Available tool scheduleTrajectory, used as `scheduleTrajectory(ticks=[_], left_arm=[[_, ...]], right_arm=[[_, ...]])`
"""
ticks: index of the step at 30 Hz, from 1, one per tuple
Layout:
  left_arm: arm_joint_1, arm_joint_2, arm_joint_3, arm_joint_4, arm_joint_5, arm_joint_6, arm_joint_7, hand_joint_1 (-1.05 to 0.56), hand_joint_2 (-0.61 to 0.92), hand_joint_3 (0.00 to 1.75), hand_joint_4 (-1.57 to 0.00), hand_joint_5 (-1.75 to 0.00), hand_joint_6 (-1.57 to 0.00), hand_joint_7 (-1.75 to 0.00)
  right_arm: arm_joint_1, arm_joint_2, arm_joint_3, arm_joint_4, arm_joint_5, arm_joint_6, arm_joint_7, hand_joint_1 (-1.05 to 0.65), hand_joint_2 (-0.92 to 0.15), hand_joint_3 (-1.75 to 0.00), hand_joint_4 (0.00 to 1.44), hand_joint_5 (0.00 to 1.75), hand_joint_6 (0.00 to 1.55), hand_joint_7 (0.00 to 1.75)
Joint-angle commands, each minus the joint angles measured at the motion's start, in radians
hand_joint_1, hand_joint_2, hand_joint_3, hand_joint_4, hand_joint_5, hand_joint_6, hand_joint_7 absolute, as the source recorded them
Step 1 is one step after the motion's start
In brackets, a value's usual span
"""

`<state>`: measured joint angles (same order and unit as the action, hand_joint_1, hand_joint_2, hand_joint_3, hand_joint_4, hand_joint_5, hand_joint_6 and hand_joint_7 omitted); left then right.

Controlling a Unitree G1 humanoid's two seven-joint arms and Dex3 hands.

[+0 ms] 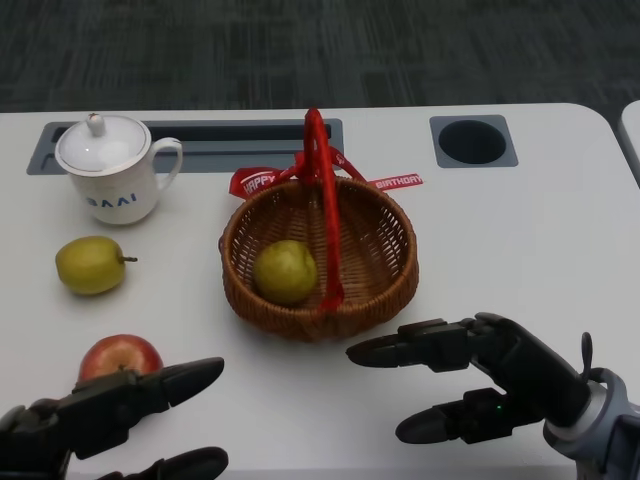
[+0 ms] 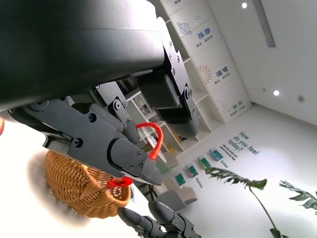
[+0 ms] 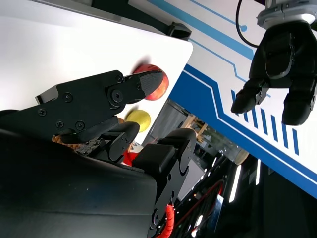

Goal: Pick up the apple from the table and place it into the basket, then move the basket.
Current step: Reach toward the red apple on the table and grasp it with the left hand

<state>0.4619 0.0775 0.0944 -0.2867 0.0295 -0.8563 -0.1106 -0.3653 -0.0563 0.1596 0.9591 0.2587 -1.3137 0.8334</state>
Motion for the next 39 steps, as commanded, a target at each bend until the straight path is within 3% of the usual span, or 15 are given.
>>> scheduleTrajectory(ticks=[1,9,19,23,31,39], left_arm=[[0.004,0.003,0.028,-0.008,0.037,-0.009,0.016,-0.32,0.74,0.0,-0.99,-0.01,-0.92,-0.01],[0.011,-0.008,0.191,-0.016,0.258,0.007,0.099,-0.58,0.68,0.0,-0.55,0.0,-0.54,0.0],[-0.137,0.069,0.296,0.269,0.441,0.0,0.288,-0.74,0.73,0.01,-0.23,0.0,-0.25,0.0],[-0.217,0.11,0.263,0.45,0.474,0.01,0.357,-0.76,0.75,0.01,-0.18,0.0,-0.22,0.0],[-0.389,0.127,0.128,0.764,0.504,0.015,0.482,-0.73,0.73,0.0,-0.24,-0.01,-0.27,-0.01],[-0.506,0.14,0.026,1.042,0.396,0.017,0.454,-0.75,0.73,0.01,-0.17,-0.01,-0.24,0.0]], right_arm=[[0.004,-0.019,-0.011,-0.011,-0.011,-0.01,-0.016,-0.42,-0.83,0.0,0.7,0.0,0.63,0.0],[0.007,-0.025,-0.005,-0.014,-0.025,-0.01,-0.024,-0.43,-0.83,0.0,0.7,0.0,0.63,0.0],[0.013,-0.035,0.008,-0.022,0.003,0.003,0.005,-0.42,-0.83,0.0,0.7,0.0,0.63,0.0],[0.016,-0.038,0.01,-0.026,0.015,0.003,0.02,-0.42,-0.83,0.0,0.69,0.0,0.63,0.0],[0.02,-0.042,0.005,-0.035,0.036,0.014,0.042,-0.42,-0.84,0.0,0.7,0.0,0.64,0.0],[0.027,-0.041,0.003,-0.05,0.062,0.017,0.063,-0.41,-0.84,0.0,0.72,0.01,0.65,0.01]])
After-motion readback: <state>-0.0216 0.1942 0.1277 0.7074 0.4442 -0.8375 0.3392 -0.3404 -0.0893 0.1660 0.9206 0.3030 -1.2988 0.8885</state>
